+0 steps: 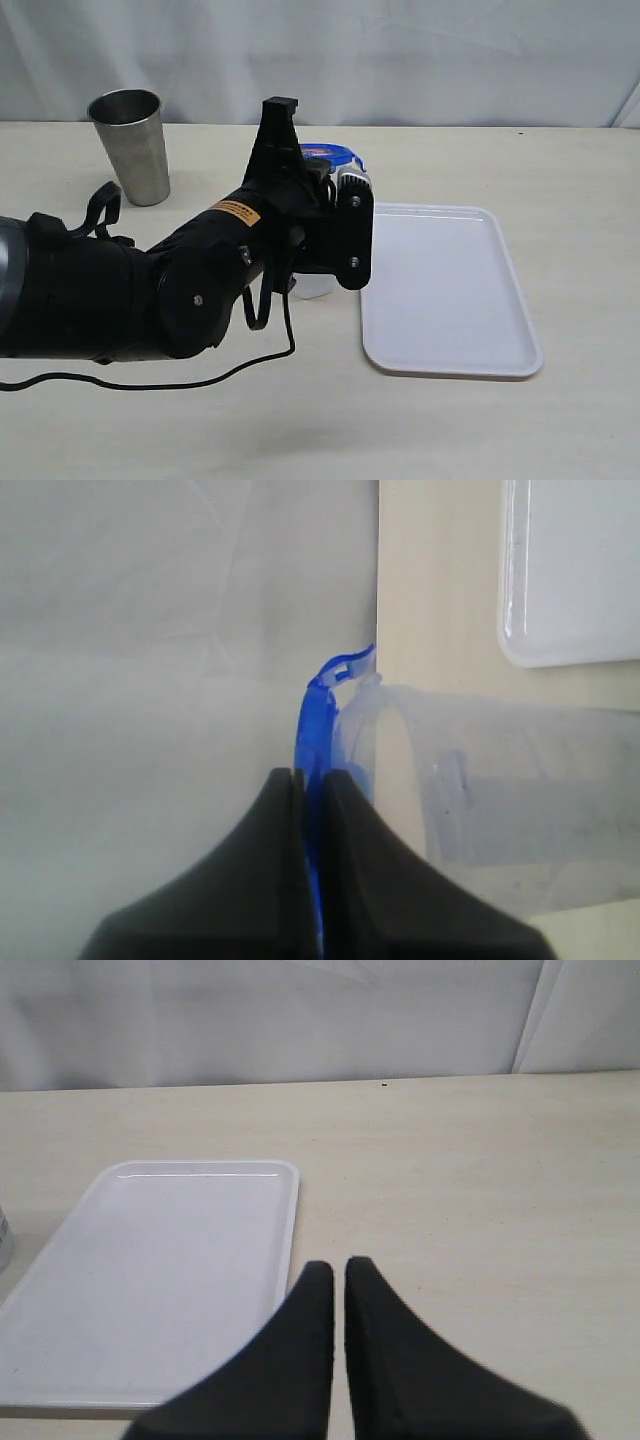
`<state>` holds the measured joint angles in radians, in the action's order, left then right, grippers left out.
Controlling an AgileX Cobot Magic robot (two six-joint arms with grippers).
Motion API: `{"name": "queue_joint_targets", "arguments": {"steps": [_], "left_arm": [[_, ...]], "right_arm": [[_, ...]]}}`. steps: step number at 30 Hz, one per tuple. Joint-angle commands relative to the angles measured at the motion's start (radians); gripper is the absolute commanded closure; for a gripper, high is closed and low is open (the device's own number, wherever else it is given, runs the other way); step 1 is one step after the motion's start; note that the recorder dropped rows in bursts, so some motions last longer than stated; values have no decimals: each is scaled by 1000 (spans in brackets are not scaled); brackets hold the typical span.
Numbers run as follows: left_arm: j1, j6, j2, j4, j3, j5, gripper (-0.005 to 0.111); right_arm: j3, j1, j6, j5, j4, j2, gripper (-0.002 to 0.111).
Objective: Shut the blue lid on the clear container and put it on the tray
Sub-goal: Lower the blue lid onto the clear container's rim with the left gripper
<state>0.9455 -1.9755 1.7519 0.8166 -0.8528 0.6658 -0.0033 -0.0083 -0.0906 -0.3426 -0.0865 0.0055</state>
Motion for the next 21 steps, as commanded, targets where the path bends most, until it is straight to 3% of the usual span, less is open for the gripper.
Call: {"name": "queue_joint_targets", "arguments": {"steps": [1, 21], "left_arm": [[9, 1, -10, 14, 4, -45, 107], [9, -64, -10, 60, 4, -55, 107]], "right_arm": [[3, 2, 0, -1, -3, -5, 104], [3, 2, 0, -1, -3, -5, 104]]}}
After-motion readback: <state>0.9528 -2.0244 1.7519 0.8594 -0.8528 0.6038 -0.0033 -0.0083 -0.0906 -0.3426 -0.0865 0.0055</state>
